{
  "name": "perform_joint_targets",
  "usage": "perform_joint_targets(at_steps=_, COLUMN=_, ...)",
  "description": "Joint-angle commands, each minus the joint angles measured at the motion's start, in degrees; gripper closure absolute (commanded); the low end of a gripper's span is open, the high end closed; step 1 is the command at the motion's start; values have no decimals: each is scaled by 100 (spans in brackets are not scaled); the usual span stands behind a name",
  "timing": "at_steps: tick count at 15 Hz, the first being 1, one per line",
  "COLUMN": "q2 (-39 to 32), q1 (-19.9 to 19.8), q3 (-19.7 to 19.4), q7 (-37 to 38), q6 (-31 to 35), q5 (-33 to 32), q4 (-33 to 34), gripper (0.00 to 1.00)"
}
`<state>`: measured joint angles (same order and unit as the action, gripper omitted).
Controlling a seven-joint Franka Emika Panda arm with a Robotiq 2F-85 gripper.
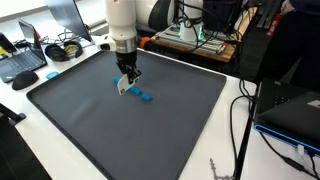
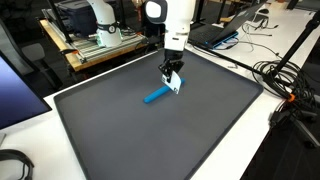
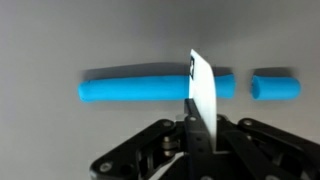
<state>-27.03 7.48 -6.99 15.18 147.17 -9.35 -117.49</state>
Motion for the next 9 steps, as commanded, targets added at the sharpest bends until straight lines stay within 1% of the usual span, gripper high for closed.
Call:
perform_joint_targets(at_steps=1, q2=-179, q1=-3, q3=-11, q7=78, q6=-147, q5=-64, q4=196, gripper=99)
perform_joint_targets(at_steps=9, q2=-505, q1=-113, q3=101, q7=-37, q6=-306, q5=136, q4=404, gripper=99)
